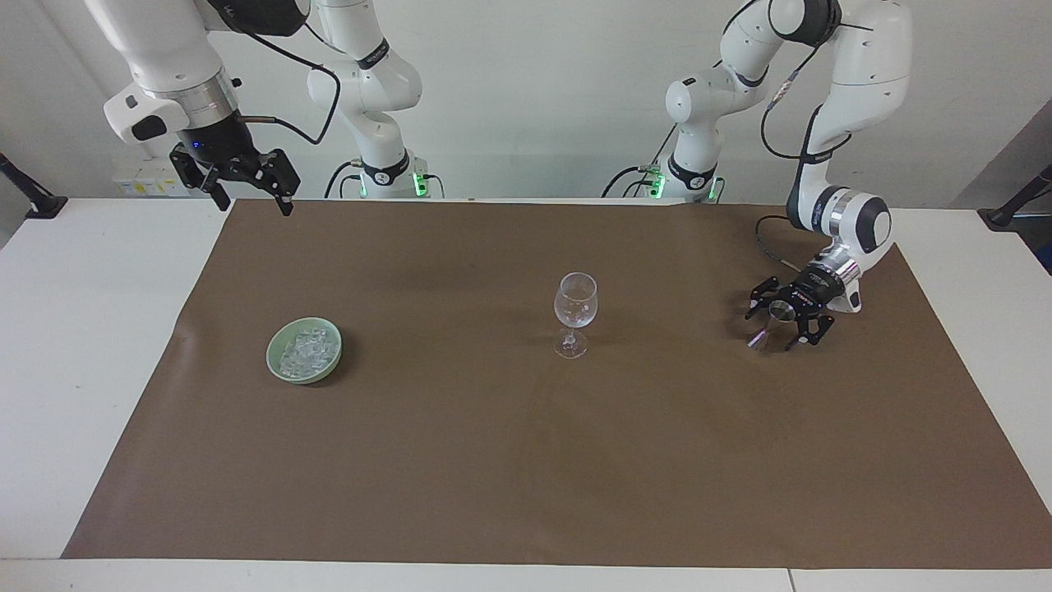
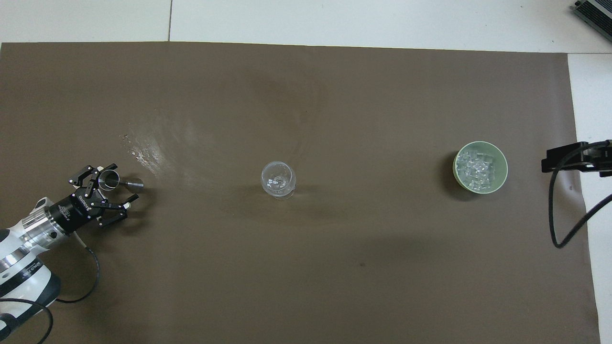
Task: Pour wine and add ice with both arms
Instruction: 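Close the left gripper around the silver jigger cup, then lift the silver jigger with the left gripper off the table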
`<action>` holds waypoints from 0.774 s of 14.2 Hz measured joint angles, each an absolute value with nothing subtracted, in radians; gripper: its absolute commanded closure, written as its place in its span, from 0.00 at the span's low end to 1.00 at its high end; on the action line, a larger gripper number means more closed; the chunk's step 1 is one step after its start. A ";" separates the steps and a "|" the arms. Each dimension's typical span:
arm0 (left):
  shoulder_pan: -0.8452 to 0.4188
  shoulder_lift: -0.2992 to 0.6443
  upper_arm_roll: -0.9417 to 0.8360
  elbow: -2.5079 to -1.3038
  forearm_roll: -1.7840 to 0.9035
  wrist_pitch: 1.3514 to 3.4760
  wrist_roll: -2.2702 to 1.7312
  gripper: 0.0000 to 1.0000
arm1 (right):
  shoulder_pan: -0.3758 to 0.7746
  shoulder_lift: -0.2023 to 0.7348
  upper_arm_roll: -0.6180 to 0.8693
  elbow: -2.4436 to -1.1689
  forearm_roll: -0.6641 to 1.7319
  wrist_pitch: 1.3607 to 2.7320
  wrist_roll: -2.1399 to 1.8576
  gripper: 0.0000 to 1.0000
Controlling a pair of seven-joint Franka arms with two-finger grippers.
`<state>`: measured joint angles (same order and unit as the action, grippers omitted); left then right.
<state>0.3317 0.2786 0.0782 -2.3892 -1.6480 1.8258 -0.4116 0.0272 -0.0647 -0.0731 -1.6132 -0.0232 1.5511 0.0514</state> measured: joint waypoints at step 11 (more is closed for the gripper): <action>0.334 0.278 0.085 -2.389 -1.652 1.822 -0.411 1.00 | 0.027 -0.065 -0.073 -1.613 -0.023 1.551 0.051 0.00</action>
<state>0.3337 0.2784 0.0852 -2.3892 -1.6523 1.8223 -0.4113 0.0272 -0.0647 -0.0731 -1.6132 -0.0232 1.5511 0.0514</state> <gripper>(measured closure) 0.789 0.000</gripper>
